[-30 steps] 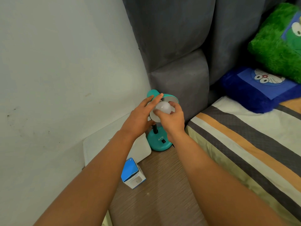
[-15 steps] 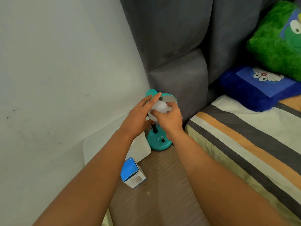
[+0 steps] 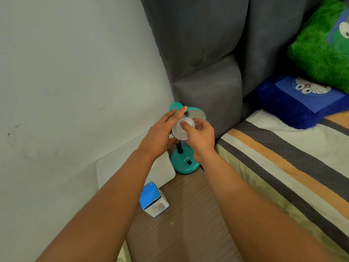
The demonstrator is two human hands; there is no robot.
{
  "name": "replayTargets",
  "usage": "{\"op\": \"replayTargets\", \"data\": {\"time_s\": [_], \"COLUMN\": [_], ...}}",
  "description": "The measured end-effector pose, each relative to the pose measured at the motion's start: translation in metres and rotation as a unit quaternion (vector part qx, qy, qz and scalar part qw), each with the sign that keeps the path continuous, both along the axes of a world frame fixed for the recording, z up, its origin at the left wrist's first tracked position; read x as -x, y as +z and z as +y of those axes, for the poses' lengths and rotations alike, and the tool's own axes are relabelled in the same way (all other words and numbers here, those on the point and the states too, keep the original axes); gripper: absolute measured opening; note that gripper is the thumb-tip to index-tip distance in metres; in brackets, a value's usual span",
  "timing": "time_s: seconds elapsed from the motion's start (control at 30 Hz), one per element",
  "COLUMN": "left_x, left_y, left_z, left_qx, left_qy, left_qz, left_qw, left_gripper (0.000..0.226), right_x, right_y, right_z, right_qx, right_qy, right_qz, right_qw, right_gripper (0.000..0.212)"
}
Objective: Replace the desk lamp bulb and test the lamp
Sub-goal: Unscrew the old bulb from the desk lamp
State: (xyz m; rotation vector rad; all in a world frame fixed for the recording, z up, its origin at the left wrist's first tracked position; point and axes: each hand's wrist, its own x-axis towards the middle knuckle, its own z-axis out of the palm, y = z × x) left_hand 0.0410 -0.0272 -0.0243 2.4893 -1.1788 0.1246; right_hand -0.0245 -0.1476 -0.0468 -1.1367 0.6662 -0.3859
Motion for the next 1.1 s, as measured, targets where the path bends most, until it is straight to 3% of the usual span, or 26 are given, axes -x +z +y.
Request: {"op": "replayTargets", "data": {"time_s": [0.13, 0.3, 0.53, 0.77, 1.1], "left_x": [0.001, 0.001, 0.002, 0.008, 0.014], "left_y": [0.000, 0.001, 0.003, 0.006, 0.010], "left_z": [0.000, -0.002, -0.001, -0.003, -0.005], "left_qx": [0.003, -0.003, -0.006, 0.001, -0.034], "left_qy": [-0.001, 0.000, 0.004, 0.007, 0.034], "left_qz": [0.005, 0.005, 0.006, 0.012, -0.001], "left_qw": [1.000, 1.000, 1.000, 1.000, 0.999], "left_gripper": [0.093, 0.093, 0.091, 0.087, 0.093], "right_x": [0.001, 0.004, 0.009, 0.018, 0.041], "right_y": [0.003, 0.000, 0.002, -0.004, -0.025], "right_z": [-0.005, -0.006, -0.004, -0.006, -0.012], "right_qx": [-0.003, 0.136, 0.176, 0.363, 0.340], "right_qy": [0.000, 0.010, 0.024, 0.033, 0.021], "right_qz": [-0.006, 0.017, 0.009, 0.021, -0.025], "right_qw": [1.000, 0.990, 0.984, 0.931, 0.940], "right_gripper": [0.053, 0.066, 0.066, 0.065, 0.064]}}
